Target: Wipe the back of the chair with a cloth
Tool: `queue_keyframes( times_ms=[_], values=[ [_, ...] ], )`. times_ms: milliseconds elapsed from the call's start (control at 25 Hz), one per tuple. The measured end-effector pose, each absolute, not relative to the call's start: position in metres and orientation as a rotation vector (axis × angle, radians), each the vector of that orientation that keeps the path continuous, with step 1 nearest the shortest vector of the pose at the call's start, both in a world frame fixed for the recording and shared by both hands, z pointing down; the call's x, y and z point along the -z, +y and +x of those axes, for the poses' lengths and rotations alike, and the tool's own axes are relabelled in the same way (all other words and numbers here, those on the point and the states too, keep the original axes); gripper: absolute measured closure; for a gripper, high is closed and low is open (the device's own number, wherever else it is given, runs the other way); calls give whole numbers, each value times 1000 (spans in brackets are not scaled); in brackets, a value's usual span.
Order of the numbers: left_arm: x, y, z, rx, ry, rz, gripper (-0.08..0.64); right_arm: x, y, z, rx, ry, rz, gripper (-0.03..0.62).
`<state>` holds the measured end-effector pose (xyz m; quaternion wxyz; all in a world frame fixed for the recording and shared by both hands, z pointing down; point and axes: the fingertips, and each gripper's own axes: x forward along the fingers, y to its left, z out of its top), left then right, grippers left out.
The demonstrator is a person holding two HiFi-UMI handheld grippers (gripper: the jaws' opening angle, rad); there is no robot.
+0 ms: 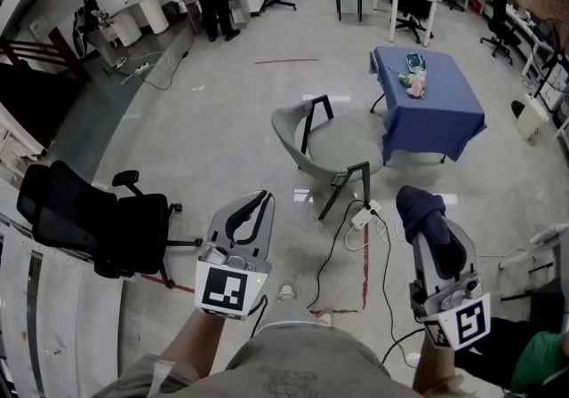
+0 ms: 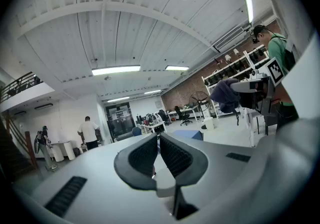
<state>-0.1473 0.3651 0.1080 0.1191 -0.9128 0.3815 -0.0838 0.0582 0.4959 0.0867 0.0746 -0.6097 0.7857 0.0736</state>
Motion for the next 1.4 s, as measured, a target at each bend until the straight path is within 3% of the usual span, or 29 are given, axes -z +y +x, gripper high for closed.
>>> queue_keyframes(
  times_ms=[640, 880, 920, 1000, 1400],
  values=[
    [-120, 364, -135, 282, 1106, -2676, 529, -99, 497, 75, -139, 2320, -1834, 454],
    [-113, 359, -138, 151, 1169, -2729, 527, -110, 490, 76, -112, 2352, -1832, 455],
    [-112, 354, -141, 130, 1188, -2727, 510, -112, 486, 75, -105, 2357, -1831, 454],
    [-113, 343, -146, 101, 1205, -2730, 335, -118, 476, 75, -90, 2369, -1829, 454],
    [-147, 259, -140, 141, 1267, -2808, 302, -138, 398, 93, -60, 2409, -1846, 454]
  ],
)
